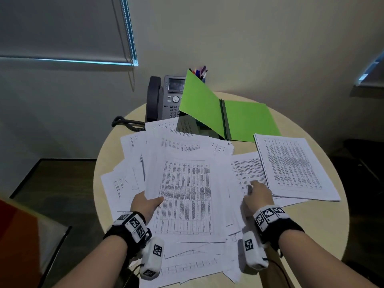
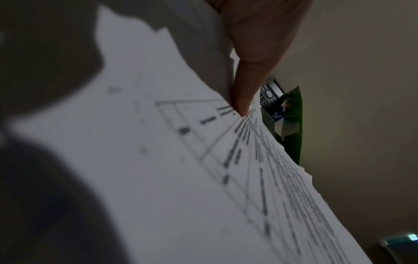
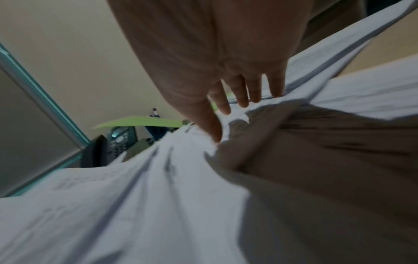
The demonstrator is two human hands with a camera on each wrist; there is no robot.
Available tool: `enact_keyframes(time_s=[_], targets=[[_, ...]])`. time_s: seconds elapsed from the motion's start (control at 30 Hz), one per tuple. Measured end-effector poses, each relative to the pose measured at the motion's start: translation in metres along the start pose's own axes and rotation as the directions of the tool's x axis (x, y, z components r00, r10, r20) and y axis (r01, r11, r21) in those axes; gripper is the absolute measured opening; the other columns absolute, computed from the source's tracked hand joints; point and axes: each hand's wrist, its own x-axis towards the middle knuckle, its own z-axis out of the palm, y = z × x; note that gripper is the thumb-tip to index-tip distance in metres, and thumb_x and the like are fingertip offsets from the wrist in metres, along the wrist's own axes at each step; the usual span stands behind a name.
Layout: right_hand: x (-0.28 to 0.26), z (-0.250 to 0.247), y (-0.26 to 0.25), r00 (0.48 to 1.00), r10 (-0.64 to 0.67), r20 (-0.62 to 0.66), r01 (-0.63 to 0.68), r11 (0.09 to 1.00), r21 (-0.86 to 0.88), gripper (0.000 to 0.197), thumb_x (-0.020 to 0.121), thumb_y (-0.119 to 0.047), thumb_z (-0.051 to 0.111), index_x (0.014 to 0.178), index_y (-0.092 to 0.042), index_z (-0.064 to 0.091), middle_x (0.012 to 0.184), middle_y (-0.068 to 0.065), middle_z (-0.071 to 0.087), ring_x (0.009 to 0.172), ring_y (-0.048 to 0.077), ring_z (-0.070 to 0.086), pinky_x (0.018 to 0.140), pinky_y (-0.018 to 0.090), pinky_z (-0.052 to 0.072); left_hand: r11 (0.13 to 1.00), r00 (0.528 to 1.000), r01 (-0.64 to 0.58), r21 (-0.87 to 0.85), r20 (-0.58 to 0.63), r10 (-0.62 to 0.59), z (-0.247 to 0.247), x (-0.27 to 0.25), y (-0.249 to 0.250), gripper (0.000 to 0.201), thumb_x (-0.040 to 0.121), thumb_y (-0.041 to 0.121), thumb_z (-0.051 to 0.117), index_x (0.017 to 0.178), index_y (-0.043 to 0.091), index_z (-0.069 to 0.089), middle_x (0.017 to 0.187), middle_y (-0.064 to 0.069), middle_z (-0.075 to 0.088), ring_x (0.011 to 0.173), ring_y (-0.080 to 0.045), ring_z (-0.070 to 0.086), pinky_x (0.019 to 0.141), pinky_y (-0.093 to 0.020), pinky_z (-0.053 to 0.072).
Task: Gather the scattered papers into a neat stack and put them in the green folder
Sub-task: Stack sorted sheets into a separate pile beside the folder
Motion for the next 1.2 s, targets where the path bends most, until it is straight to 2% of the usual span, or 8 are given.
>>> enact_keyframes(time_s=[0.17, 0.27, 0.43, 0.57, 0.77, 1.0, 1.1, 1.2], targets=[[-0.01, 0.018, 0.017, 0.982, 0.038, 0.182, -0.001, 0.98, -0.2, 0.105, 0.074, -0.06, 0.062, 0.149, -0.007, 0.012, 0.157, 0.016, 0.009, 0.146, 0.031, 0.01, 0.116, 0.044, 0.022, 1.0, 0.999, -0.013, 0.011, -0.032, 0.013, -0.016, 0.01, -0.002, 0.031, 0.08, 0.009, 0.071, 0.108, 0.0, 0.06, 0.095, -0.017, 0.065, 0.09, -0.033, 0.061, 0.076, -0.033, 0.044], [-0.017, 0.025, 0.012, 0.981, 0.016, 0.193, 0.038, 0.961, -0.273, 0.103, 0.081, -0.06, 0.054, 0.151, -0.008, -0.001, 0.159, 0.015, -0.005, 0.147, 0.031, -0.001, 0.119, 0.044, 0.013, 0.999, 0.999, -0.029, 0.04, -0.034, 0.03, -0.018, 0.011, -0.002, 0.03, 0.08, 0.011, 0.071, 0.106, 0.001, 0.059, 0.095, -0.016, 0.063, 0.088, -0.031, 0.059, 0.075, -0.032, 0.042], [-0.023, 0.03, 0.002, 0.99, -0.053, 0.133, 0.083, 0.968, -0.237, 0.06, 0.091, -0.038, 0.046, 0.141, -0.009, 0.032, 0.149, 0.015, 0.032, 0.137, 0.032, 0.029, 0.107, 0.042, 0.035, 0.998, 0.999, -0.037, 0.051, -0.03, 0.039, -0.018, 0.007, 0.001, 0.026, 0.081, 0.013, 0.07, 0.101, 0.005, 0.057, 0.092, -0.014, 0.062, 0.084, -0.028, 0.056, 0.072, -0.03, 0.041], [-0.028, 0.015, -0.006, 0.994, -0.106, -0.001, 0.104, 0.974, -0.2, 0.018, 0.088, -0.011, 0.044, 0.099, -0.012, 0.058, 0.104, 0.01, 0.066, 0.095, 0.027, 0.06, 0.069, 0.027, 0.043, 0.998, 0.999, -0.043, 0.034, -0.025, 0.044, -0.02, 0.003, 0.003, 0.025, 0.081, 0.013, 0.07, 0.102, 0.006, 0.057, 0.093, -0.012, 0.062, 0.086, -0.027, 0.056, 0.074, -0.03, 0.041], [-0.011, -0.036, 0.005, 0.991, 0.029, -0.131, 0.0, 0.976, 0.217, 0.041, 0.092, -0.009, 0.047, 0.052, -0.018, 0.041, 0.053, 0.003, 0.044, 0.057, 0.02, 0.043, 0.048, 0.025, 0.026, 1.0, 1.0, -0.014, -0.027, -0.01, 0.014, -0.02, 0.002, 0.005, 0.032, 0.081, 0.008, 0.07, 0.11, -0.001, 0.059, 0.094, -0.013, 0.063, 0.087, -0.027, 0.058, 0.079, -0.031, 0.042], [-0.035, -0.079, -0.031, 0.94, -0.157, -0.303, 0.273, 0.878, 0.394, 0.032, 0.087, -0.007, 0.05, 0.056, -0.017, 0.048, 0.055, 0.005, 0.045, 0.06, 0.021, 0.039, 0.053, 0.029, 0.026, 1.0, 1.0, -0.024, 0.007, 0.009, 0.024, -0.016, -0.004, 0.01, 0.031, 0.082, 0.006, 0.068, 0.11, -0.001, 0.057, 0.095, -0.014, 0.061, 0.087, -0.026, 0.056, 0.079, -0.029, 0.038], [-0.056, -0.077, -0.054, 0.909, -0.363, -0.203, 0.414, 0.839, 0.352, 0.028, 0.084, 0.0, 0.051, 0.085, -0.02, 0.071, 0.071, 0.007, 0.065, 0.067, 0.018, 0.054, 0.06, 0.028, 0.039, 1.0, 1.0, 0.002, 0.003, 0.007, -0.002, -0.015, -0.006, 0.013, 0.043, 0.087, 0.017, 0.064, 0.122, -0.006, 0.053, 0.104, -0.012, 0.06, 0.101, -0.031, 0.057, 0.084, -0.03, 0.037], [-0.077, -0.056, -0.068, 0.843, -0.537, 0.024, 0.508, 0.811, 0.29, 0.033, 0.087, -0.001, 0.053, 0.105, -0.021, 0.072, 0.086, -0.001, 0.07, 0.079, 0.015, 0.061, 0.072, 0.028, 0.046, 0.989, 0.993, 0.112, -0.1, 0.041, -0.109, -0.019, 0.0, 0.014, 0.067, 0.092, 0.05, 0.045, 0.141, 0.004, 0.038, 0.143, -0.012, 0.044, 0.135, -0.029, 0.038, 0.108, -0.036, 0.027]])
